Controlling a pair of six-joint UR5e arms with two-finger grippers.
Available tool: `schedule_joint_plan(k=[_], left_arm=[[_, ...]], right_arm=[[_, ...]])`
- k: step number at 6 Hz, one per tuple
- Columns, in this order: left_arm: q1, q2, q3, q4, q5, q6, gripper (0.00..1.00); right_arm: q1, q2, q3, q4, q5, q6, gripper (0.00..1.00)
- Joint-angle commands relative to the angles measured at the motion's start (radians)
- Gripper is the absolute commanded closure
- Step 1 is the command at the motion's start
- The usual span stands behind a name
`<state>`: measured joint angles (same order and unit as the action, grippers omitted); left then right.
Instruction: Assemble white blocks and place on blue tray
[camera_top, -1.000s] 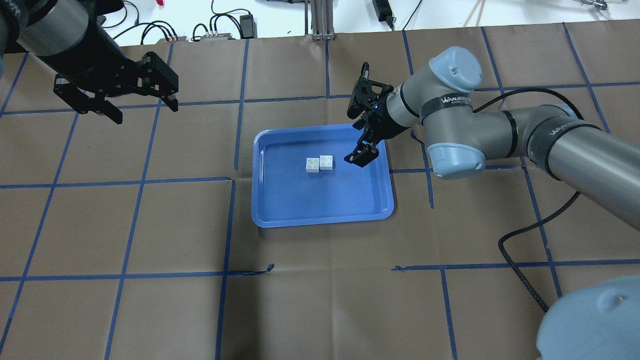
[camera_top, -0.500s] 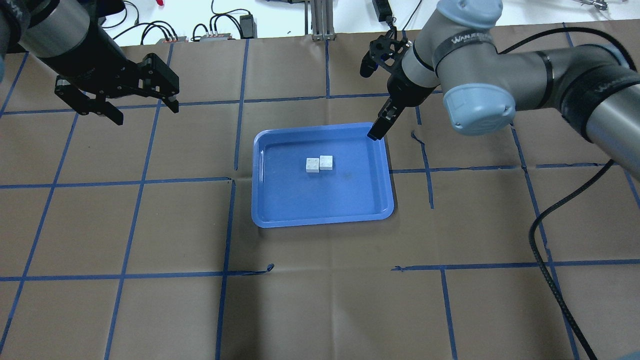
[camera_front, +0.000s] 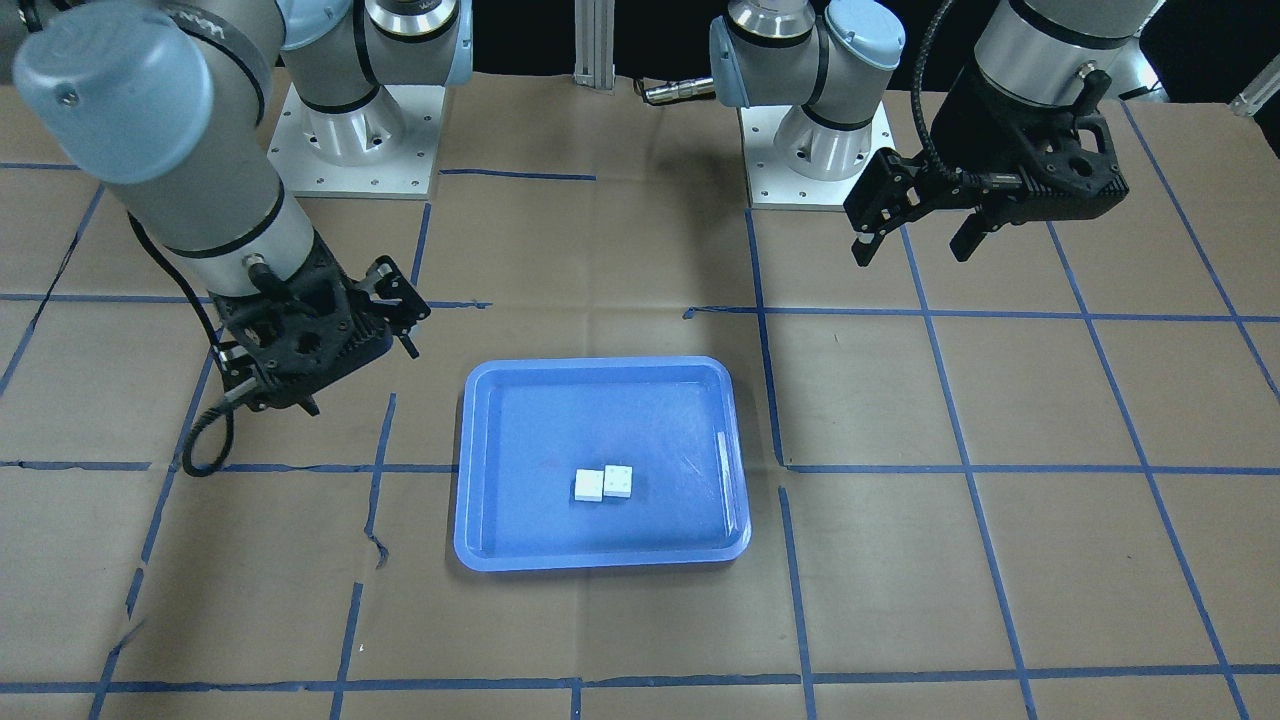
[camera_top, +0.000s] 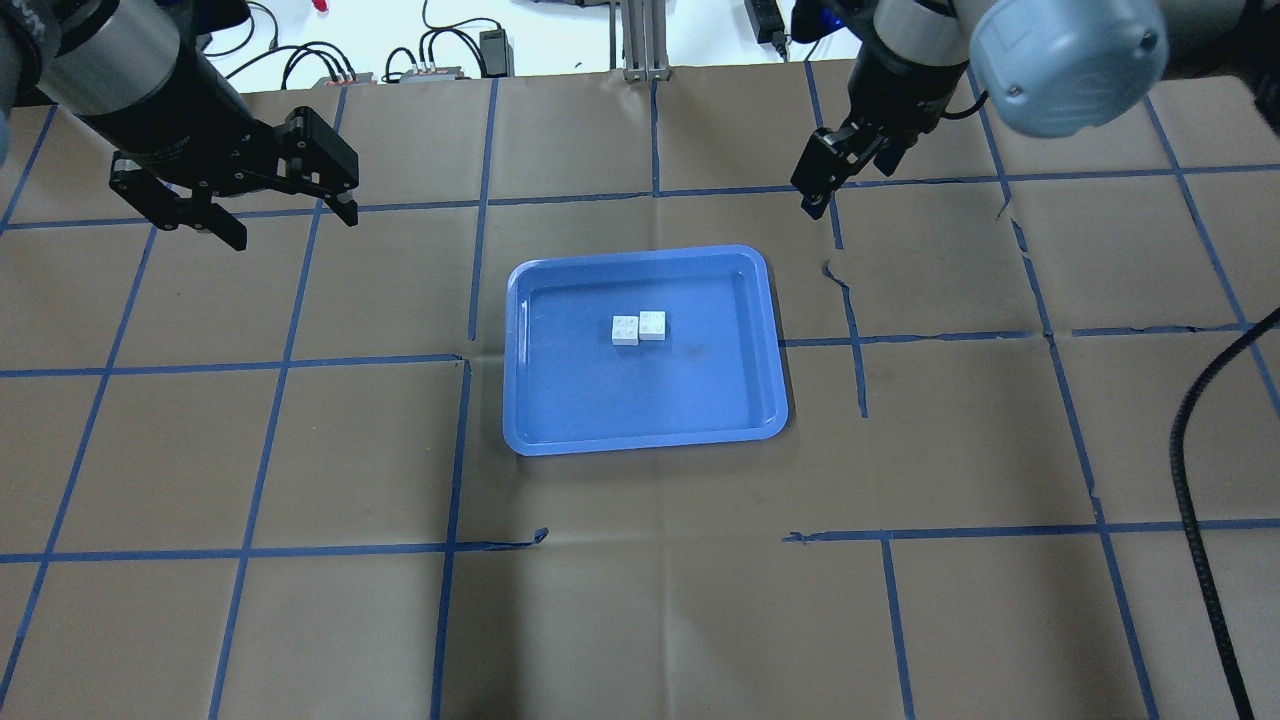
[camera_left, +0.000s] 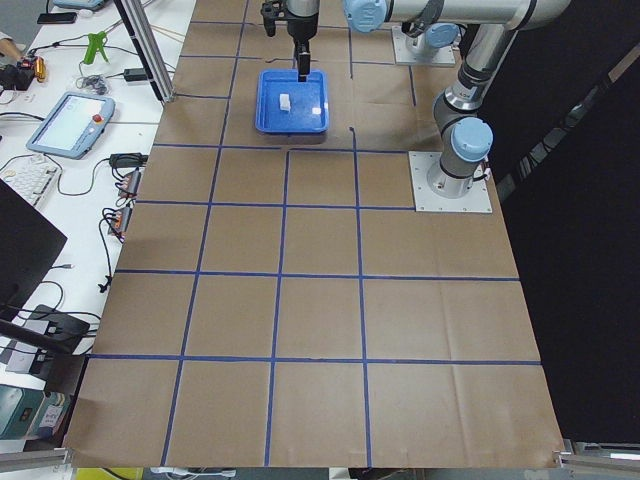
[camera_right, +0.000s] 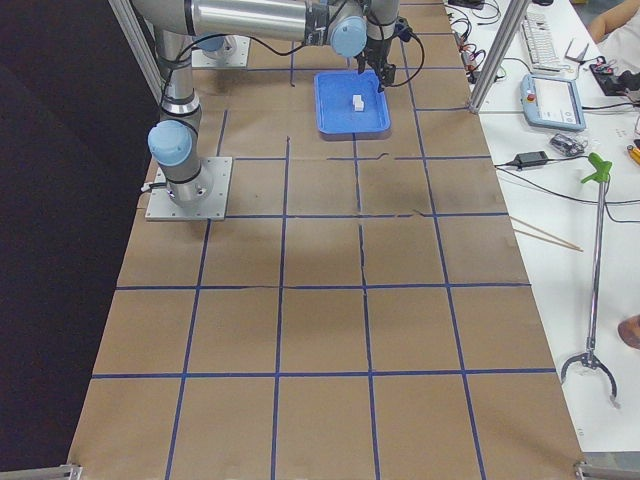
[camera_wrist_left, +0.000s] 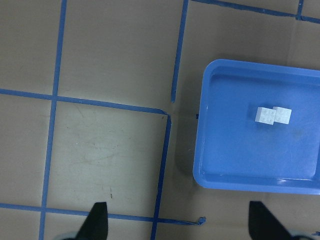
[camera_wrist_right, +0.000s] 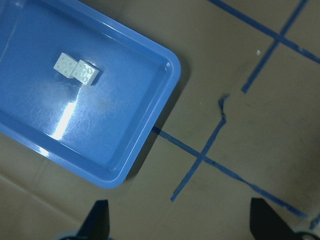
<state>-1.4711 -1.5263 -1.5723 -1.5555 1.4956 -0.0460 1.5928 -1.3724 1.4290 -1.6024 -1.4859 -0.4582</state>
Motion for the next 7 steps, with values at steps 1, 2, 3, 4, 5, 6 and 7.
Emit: schedule_joint_plan(k=[1, 2, 3, 4, 5, 6, 7], left_arm=[[0.000, 0.000, -0.002, 0.000, 0.000, 0.000, 0.01], [0.000, 0.000, -0.003, 0.000, 0.000, 0.000, 0.01], [0.000, 0.000, -0.003, 0.000, 0.000, 0.000, 0.01], [-0.001, 0.000, -0.005, 0.000, 0.000, 0.000, 0.01], [-0.003, 0.000, -0.006, 0.000, 0.002, 0.000, 0.01], [-0.003, 0.000, -0.008, 0.000, 0.000, 0.000, 0.01], [-0.003, 0.002, -0.009, 0.000, 0.000, 0.000, 0.01]], right_arm=[[-0.077, -0.086, -0.064, 0.191, -0.068, 0.174, 0.00], [-0.074, -0.147, -0.070, 0.208, -0.120, 0.305, 0.00], [-0.057, -0.180, -0.070, 0.258, -0.111, 0.417, 0.00], [0.002, -0.182, -0.065, 0.262, -0.114, 0.484, 0.00], [0.042, -0.171, -0.062, 0.256, -0.114, 0.524, 0.00], [0.026, -0.166, -0.058, 0.253, -0.109, 0.507, 0.00], [0.004, -0.165, -0.053, 0.252, -0.112, 0.450, 0.00]])
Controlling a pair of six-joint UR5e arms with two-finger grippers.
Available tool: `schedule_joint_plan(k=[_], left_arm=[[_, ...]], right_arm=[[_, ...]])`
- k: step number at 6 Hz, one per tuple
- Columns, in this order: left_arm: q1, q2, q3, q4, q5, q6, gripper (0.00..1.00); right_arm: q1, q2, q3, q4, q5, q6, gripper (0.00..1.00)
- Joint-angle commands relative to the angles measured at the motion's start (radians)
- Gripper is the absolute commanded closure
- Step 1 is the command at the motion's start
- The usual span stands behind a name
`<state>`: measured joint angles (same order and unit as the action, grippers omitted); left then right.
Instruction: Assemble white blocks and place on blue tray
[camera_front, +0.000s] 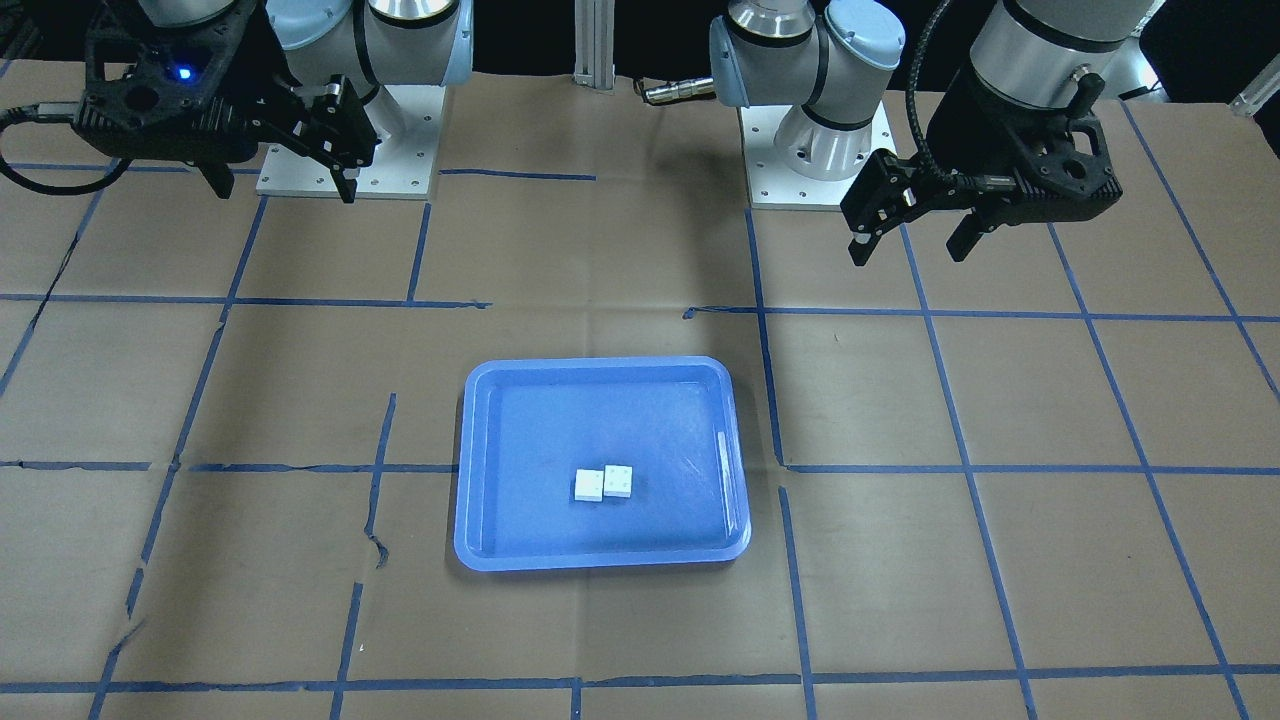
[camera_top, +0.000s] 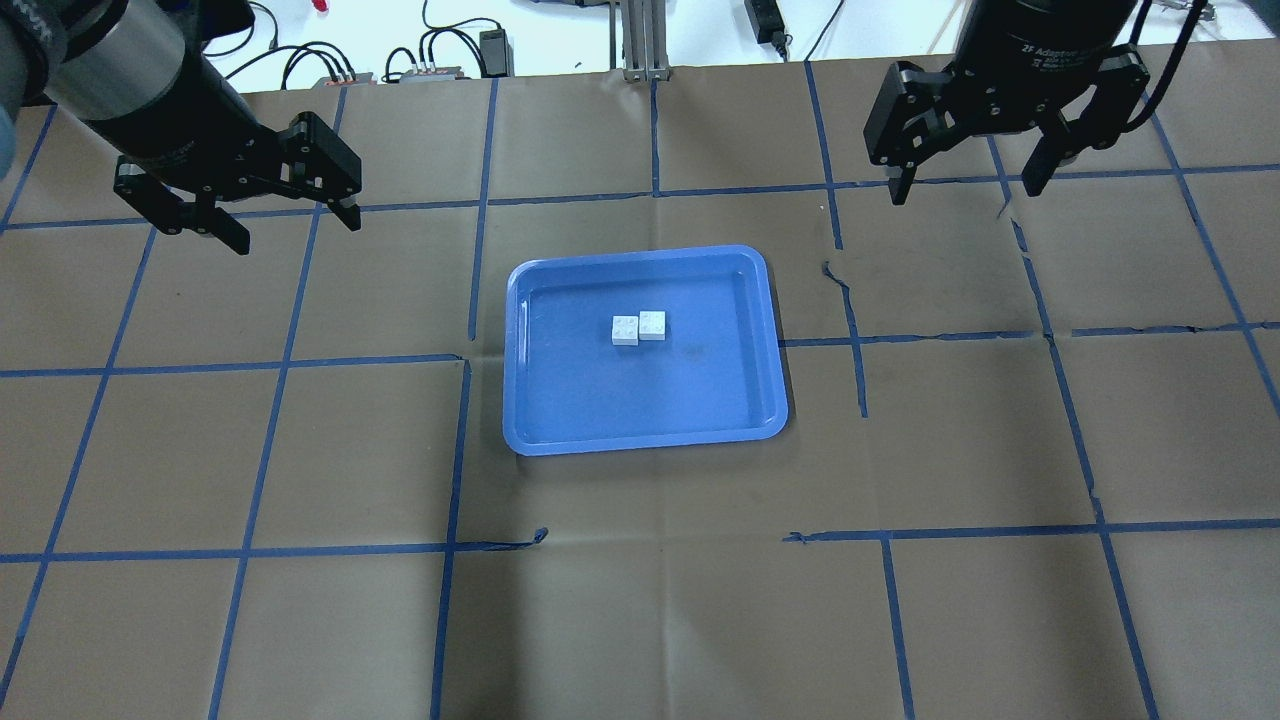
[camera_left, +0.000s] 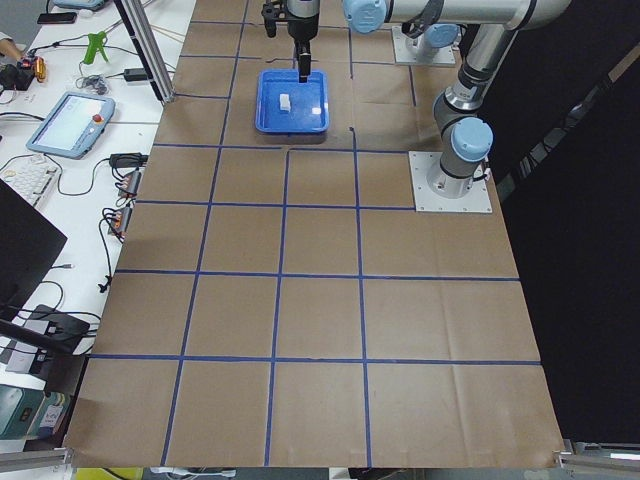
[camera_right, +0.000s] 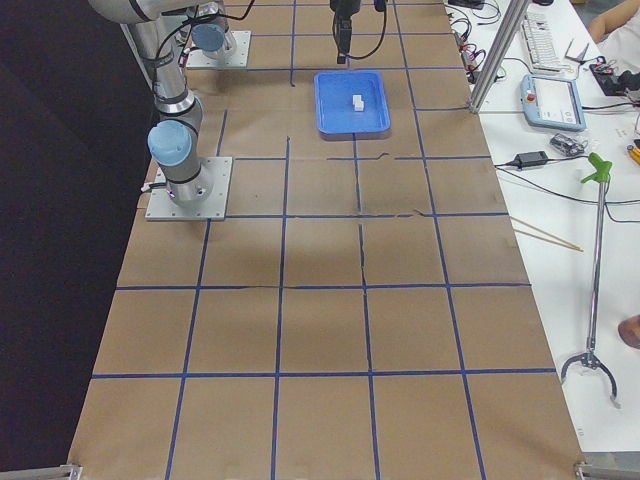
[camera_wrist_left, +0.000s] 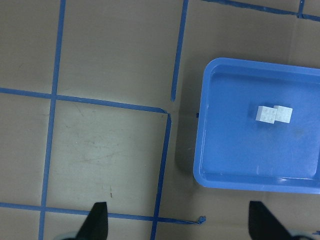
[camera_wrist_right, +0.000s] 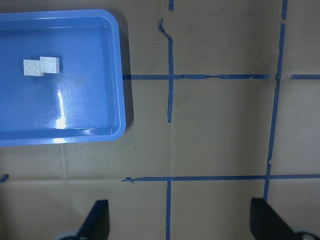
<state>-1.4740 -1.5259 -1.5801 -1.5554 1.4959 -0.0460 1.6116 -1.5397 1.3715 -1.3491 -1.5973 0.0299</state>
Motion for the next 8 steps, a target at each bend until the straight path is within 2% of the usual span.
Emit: schedule_joint_plan(k=[1, 2, 8], left_arm=[[0.000, 0.001, -0.001, 0.000, 0.000, 0.000, 0.01], [-0.002, 0.001, -0.003, 0.000, 0.001, 0.000, 0.01], [-0.005, 0.006, -0.011, -0.002, 0.001, 0.000, 0.01]], right_arm=[[-0.048, 0.009, 0.042, -0.004, 0.005, -0.041, 0.00], [-0.055, 0.001, 0.073, -0.025, 0.004, -0.039, 0.00], [-0.045, -0.007, 0.066, -0.025, 0.019, -0.027, 0.00]])
